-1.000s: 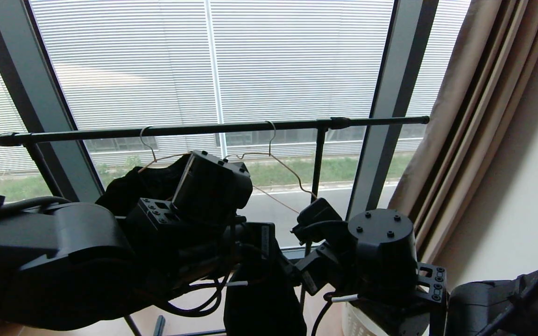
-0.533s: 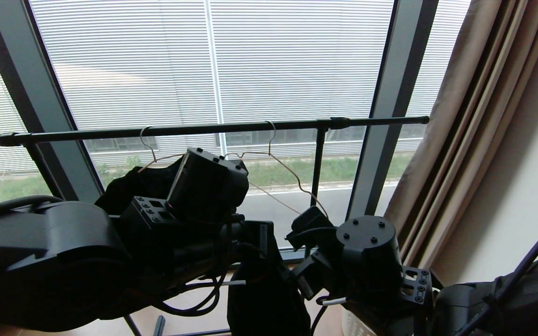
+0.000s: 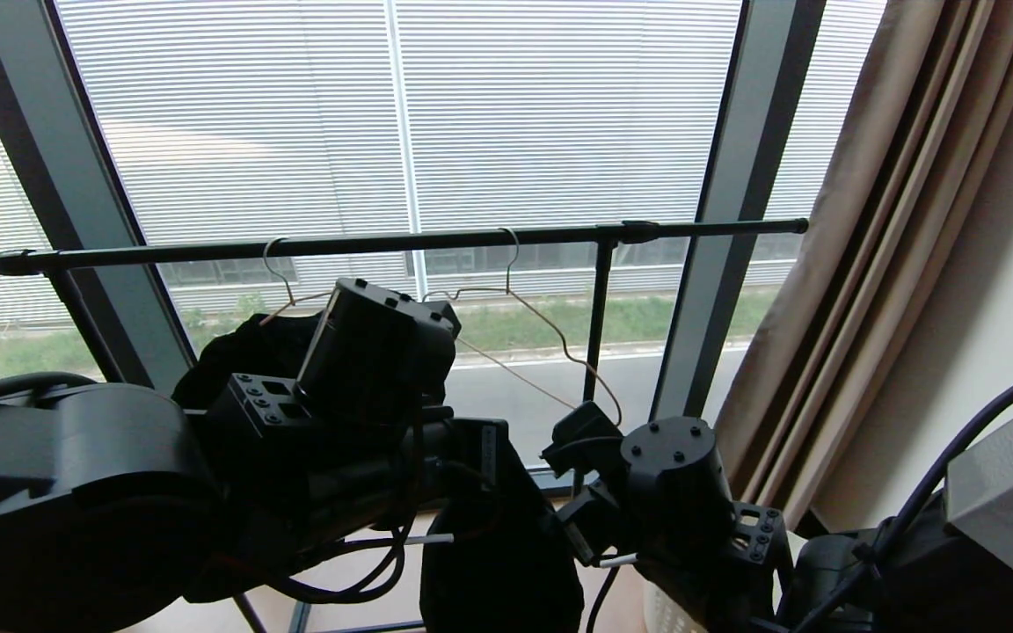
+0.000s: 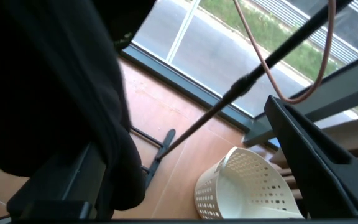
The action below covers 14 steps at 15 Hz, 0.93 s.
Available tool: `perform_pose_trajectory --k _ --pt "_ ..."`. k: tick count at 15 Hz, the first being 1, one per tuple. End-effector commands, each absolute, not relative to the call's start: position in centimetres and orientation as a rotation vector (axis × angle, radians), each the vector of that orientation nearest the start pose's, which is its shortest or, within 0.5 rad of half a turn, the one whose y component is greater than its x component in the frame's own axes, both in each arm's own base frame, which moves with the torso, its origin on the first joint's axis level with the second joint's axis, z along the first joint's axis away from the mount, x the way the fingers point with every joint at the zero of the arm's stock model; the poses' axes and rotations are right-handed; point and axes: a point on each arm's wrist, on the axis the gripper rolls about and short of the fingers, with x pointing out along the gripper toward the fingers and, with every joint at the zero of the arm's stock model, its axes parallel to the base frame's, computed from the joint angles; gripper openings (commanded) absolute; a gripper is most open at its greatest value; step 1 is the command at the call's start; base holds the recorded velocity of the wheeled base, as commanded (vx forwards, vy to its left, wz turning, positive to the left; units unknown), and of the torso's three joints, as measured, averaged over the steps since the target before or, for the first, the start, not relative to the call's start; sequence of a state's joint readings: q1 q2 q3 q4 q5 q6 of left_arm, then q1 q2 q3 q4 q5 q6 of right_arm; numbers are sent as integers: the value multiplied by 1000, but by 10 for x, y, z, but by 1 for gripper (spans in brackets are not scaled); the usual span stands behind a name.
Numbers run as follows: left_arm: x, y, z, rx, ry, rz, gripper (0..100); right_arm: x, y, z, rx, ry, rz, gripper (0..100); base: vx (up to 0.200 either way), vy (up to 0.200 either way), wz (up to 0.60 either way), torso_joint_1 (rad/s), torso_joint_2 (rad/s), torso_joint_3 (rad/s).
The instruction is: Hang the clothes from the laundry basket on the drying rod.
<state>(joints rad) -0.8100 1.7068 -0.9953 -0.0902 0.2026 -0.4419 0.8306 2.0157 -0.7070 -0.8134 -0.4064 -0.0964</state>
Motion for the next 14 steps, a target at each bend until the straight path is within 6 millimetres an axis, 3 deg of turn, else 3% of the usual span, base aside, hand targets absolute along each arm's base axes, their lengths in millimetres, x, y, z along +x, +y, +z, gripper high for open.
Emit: perform_pose_trajectory --k 1,14 --pt "212 -216 182 -112 663 -450 0 236 236 71 -387 400 419 100 0 0 0 0 0 0" --pt "214 -205 175 -103 681 -422 0 235 221 72 -378 408 412 100 0 0 0 0 0 0"
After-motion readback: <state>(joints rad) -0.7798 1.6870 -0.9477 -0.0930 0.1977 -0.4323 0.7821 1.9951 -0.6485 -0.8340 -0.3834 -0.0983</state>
